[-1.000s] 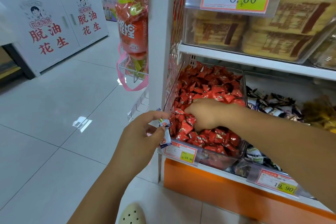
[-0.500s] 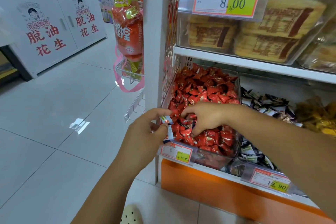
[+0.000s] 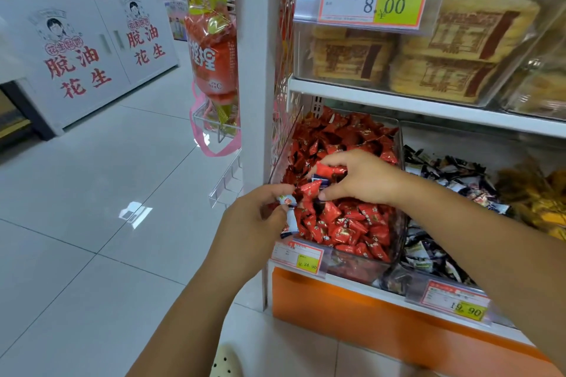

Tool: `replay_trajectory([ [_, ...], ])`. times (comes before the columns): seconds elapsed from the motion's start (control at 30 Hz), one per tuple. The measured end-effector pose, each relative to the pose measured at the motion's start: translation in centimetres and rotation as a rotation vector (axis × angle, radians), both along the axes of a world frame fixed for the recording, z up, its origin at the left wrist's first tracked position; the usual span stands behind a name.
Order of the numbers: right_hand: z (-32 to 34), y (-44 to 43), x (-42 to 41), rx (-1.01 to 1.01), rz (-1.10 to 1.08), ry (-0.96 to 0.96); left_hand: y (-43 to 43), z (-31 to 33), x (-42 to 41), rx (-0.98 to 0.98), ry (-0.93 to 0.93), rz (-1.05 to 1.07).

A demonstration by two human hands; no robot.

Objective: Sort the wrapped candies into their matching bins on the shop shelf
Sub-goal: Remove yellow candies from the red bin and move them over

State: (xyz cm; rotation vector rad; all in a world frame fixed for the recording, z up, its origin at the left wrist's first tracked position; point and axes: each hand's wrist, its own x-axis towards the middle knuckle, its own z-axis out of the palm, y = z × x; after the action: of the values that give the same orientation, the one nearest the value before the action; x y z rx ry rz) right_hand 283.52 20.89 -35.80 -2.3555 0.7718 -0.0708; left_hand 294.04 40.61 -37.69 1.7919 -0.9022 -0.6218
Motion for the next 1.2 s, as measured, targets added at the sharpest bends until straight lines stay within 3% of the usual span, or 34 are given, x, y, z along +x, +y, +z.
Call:
replay_trajectory([
  [0.1,0.7,-0.1,-1.3,0.076,-0.045,-0.097,-1.1,0.1,-0.5,-0.019,-0.011,0.003],
  [0.23,0.7,-0.1,-2.6,0.065,-0.145,-0.110,-2.5,0.8,-1.3,-0.133,0.158,0.014],
  [0.47,2.5,1.6,-6.5,0.104,-0.193,-0.268,-4.7,1.0,-2.7,-0.180,0.174,-0.092],
  [0.6,2.4,1.2,-9.9,0.138,-0.329,-0.355,-7.0,1.2,-5.1,-0.194,0.152,-0.190],
  [0.83,1.7,-0.5,-16.4,0.170,-0.571,-0.391,-11.5,1.7,-10.9,-0.163,-0.088,-0.276],
  [1.03,1.2,-1.5,-18.8,0.309,-0.632,-0.446,-13.0,2.1,-13.7,-0.149,-0.295,-0.296],
  [1.2,1.6,-1.8,-19.6,0.303,-0.651,-0.392,-12.5,2.3,-13.0,-0.165,-0.245,-0.302],
])
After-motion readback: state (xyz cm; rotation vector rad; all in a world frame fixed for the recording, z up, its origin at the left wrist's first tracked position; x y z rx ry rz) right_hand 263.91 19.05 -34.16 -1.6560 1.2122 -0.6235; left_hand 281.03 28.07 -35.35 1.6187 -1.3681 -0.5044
